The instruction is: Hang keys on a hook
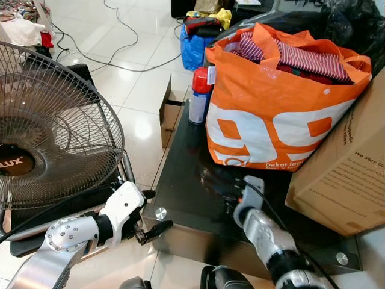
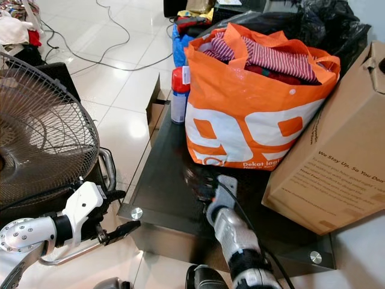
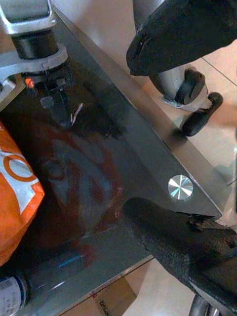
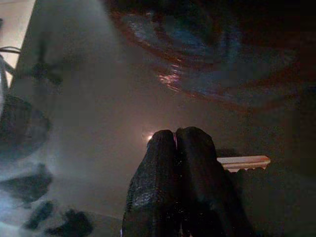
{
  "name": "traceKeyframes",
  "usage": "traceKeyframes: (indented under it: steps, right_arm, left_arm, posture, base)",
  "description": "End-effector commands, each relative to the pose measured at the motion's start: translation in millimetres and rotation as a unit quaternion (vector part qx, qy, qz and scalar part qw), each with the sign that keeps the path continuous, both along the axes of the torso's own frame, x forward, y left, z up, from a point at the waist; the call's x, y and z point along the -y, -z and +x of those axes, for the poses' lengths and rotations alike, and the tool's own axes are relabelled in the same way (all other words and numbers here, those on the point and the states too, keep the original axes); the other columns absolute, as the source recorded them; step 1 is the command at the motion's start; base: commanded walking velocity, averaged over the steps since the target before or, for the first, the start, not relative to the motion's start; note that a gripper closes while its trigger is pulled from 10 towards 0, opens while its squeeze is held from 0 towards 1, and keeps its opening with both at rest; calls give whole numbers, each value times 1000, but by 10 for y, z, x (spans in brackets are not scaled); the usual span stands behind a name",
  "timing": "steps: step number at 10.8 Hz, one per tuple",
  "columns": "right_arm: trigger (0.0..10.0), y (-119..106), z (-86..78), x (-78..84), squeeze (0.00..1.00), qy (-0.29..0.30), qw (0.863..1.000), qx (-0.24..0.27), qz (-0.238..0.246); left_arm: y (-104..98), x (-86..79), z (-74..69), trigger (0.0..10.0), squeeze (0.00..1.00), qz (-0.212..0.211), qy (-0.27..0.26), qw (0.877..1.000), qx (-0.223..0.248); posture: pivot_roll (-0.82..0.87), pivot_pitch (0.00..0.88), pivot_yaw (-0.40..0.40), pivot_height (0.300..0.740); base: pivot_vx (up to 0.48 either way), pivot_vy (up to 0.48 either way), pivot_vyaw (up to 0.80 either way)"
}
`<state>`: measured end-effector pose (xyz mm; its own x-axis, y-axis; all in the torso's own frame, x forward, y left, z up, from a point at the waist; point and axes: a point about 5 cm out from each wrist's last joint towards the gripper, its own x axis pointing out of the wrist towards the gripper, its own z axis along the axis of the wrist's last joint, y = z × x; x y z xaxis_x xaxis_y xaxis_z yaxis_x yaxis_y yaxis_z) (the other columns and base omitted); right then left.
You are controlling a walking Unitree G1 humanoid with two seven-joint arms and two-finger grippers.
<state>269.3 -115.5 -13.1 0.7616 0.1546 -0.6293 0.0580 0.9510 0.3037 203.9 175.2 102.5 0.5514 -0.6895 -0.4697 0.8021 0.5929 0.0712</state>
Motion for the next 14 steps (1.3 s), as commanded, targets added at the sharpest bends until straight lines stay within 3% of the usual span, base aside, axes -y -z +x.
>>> traceKeyframes:
  steps: [1,2,3,4,8,9,12,14]
  right_arm:
    - [0,143,-156,16,0,-15,999,-39,-27]
    - [10000,89,-157,-74,0,-55,997,-15,-49]
    - [10000,70,-156,-105,596,-54,998,-9,-38]
    - [10000,54,-152,-103,1000,-50,998,-4,-39]
    - [10000,-67,-90,-57,1000,-93,994,30,-45]
    - [10000,-123,-74,-43,0,-157,985,37,-54]
    - [10000,-172,-33,63,0,-213,971,55,-92]
    - [10000,-166,-12,178,0,-247,957,48,-145]
  left_arm:
    - [10,7,-5,10000,0,5,6,1000,1]
    - [14,14,-1,10000,0,9,11,1000,2]
    - [15,16,0,10000,0,10,12,1000,2]
    - [16,16,-1,10000,0,10,11,1000,2]
    - [16,2,12,10000,0,11,9,1000,4]
    - [10,-2,22,10000,0,11,9,1000,6]
    - [8,-6,20,10000,0,11,7,1000,6]
    - [9,-6,21,10000,0,11,7,1000,6]
  posture:
    - [-26,120,-61,740]
    - [-26,119,-59,740]
    - [-25,120,-59,740]
    - [-25,120,-59,740]
    - [-21,119,-64,740]
    - [-20,119,-66,740]
    - [-20,119,-69,740]
    - [-19,119,-69,740]
  base:
    - [0,0,0]
    - [0,0,0]
    - [0,0,0]
    - [0,0,0]
    - [0,0,0]
    - [0,0,0]
    - [0,0,0]
    - [0,0,0]
